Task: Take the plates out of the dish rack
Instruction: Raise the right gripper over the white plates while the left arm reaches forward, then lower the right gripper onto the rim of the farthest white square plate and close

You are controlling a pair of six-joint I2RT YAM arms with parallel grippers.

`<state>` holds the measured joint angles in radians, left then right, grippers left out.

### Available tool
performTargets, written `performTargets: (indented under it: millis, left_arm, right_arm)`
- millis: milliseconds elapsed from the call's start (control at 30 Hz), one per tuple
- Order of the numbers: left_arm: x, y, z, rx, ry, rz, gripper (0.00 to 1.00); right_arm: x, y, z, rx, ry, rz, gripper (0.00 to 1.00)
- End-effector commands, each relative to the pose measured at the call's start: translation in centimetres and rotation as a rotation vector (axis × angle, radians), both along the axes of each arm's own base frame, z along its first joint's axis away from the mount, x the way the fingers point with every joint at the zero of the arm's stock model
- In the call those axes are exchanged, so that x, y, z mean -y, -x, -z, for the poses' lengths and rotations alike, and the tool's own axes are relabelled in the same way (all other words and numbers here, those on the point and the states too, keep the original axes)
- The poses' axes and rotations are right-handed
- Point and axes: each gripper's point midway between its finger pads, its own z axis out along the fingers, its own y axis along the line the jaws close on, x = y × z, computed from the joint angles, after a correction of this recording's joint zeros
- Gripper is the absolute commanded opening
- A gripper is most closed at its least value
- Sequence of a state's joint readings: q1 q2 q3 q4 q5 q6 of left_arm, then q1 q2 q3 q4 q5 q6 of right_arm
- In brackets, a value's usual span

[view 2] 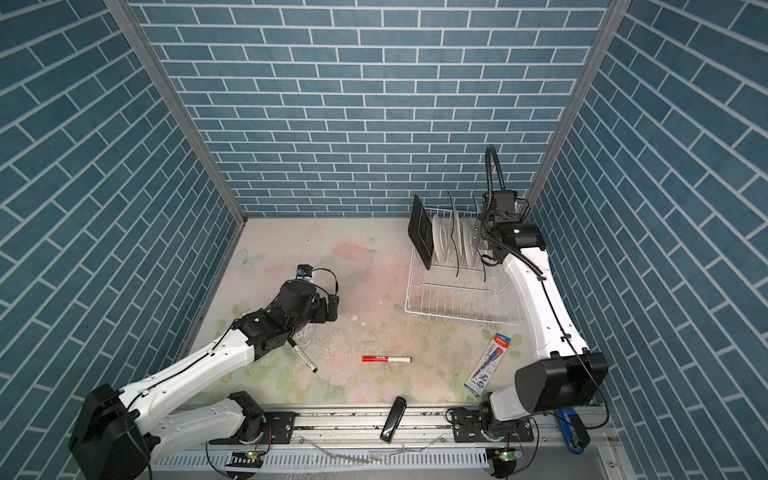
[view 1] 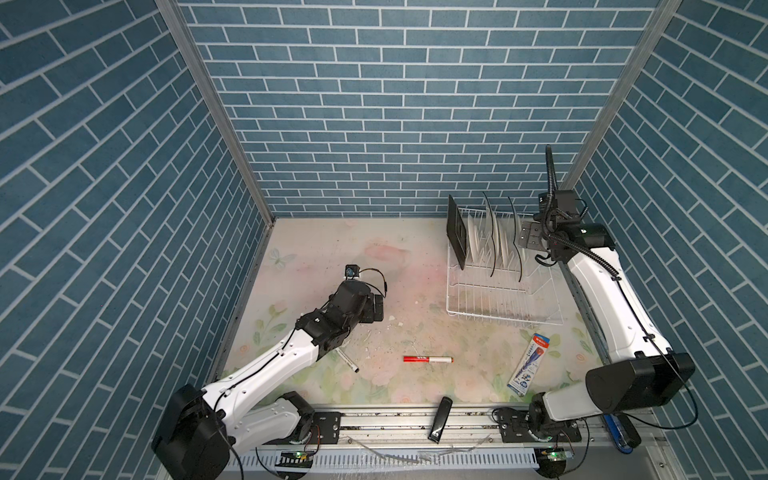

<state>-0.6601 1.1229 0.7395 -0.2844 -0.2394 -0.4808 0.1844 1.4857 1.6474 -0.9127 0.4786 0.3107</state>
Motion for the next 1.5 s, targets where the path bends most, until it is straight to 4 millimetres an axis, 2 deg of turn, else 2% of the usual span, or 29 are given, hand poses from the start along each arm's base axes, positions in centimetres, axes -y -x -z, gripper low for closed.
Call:
performTargets:
  millis: [0,100,233,400,500,633,767,800,833,933,1233,1467]
  left_arm:
    - [1.3,-0.3,-0.8,-0.012,0.002,0.04,1.0]
    - [1.9,-0.9,-0.8,0.018,0.028,0.045,1.0]
    - [2.7,-1.2,-0.8,-0.006,0.025,0.068,1.0]
    - [2.6,-2.0,-3.5,0.021,0.001,0.058,1.0]
    - [2.8,-2.3,-4.9,0.057,-0.004,0.072,1.0]
    - [2.5,-2.4,-5.3,0.046,-0.043,0.075,1.0]
    - [2.1,-2.2,-5.2,0.058,-0.041,0.065,1.0]
    - [2.1,-2.2,-5.2,0.062,-0.041,0.063,1.0]
    - [2.0,-2.1,-5.2,0.065,-0.041,0.063,1.0]
    - [2.0,-2.1,-5.4,0.074,-0.035,0.065,1.0]
    - [2.2,-1.9,-5.3,0.073,-0.016,0.077,1.0]
    - [1.4,-1.5,-5.8,0.102,-0.023,0.061,1.0]
  right_arm:
    - [0.2,-0.6,-0.7,0.009,-0.01,0.039,0.99]
    - [-1.6,-2.6,-0.4,0.011,-0.084,-0.013,0.93]
    - [-3.3,-4.8,0.6,-0.027,-0.131,-0.063,0.93]
    - [-3.6,-8.2,2.5,-0.075,-0.089,-0.061,0.94]
    - [-3.4,-10.0,3.7,-0.119,-0.044,-0.054,0.83]
    - [-3.7,-11.8,5.2,-0.175,-0.016,-0.065,0.71]
    - [-3.3,-12.7,6.0,-0.216,0.031,-0.058,0.67]
    - [-3.2,-12.7,5.6,-0.214,0.041,-0.054,0.65]
    - [-3.1,-13.1,7.0,-0.243,0.055,-0.049,0.64]
    - [-2.8,-13.3,7.4,-0.248,0.071,-0.034,0.6]
    - [-2.7,-13.9,7.8,-0.247,0.086,-0.033,0.48]
    - [-2.8,-14.0,8.2,-0.259,0.092,-0.04,0.39]
